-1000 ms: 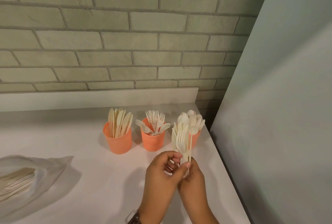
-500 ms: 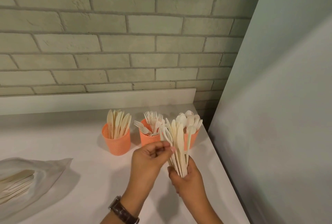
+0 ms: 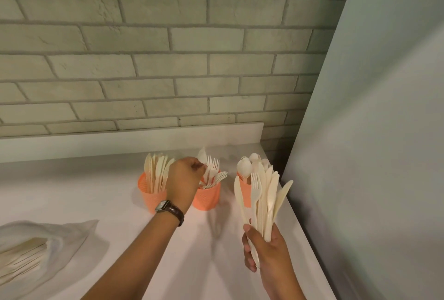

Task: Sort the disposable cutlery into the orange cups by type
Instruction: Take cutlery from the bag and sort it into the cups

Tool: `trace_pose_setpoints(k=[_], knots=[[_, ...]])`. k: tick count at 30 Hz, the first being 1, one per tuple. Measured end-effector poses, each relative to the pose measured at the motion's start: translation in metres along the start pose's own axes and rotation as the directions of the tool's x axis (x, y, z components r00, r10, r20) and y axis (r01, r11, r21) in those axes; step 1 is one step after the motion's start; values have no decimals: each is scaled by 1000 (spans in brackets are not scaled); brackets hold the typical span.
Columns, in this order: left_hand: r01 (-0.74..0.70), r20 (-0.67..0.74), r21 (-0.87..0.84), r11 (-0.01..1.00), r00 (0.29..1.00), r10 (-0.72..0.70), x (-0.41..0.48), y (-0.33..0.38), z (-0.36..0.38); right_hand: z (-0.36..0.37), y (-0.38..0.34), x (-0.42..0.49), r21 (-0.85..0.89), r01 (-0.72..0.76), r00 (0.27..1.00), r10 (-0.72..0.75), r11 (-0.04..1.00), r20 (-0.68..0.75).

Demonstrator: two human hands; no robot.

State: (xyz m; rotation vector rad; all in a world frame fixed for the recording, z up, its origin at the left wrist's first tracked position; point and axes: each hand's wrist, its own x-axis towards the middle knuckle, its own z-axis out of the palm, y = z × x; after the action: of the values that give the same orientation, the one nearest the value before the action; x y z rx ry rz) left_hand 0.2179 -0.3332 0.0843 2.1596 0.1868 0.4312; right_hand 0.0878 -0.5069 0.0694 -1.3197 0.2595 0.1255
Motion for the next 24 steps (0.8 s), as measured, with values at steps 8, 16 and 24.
trace_pose_setpoints(k=[8, 16, 24], knots=[[-144, 111, 424, 894, 988, 107, 6, -10, 8, 3, 2, 4, -44, 17, 1000, -16, 999, 24], [-286, 293, 722, 630, 951, 96, 18, -19, 20, 8, 1, 5, -88, 7, 998, -2, 996, 55], [-124, 104, -85, 989, 986, 133, -47, 31, -29, 10, -1, 4, -105, 65, 998, -62, 992, 24]])
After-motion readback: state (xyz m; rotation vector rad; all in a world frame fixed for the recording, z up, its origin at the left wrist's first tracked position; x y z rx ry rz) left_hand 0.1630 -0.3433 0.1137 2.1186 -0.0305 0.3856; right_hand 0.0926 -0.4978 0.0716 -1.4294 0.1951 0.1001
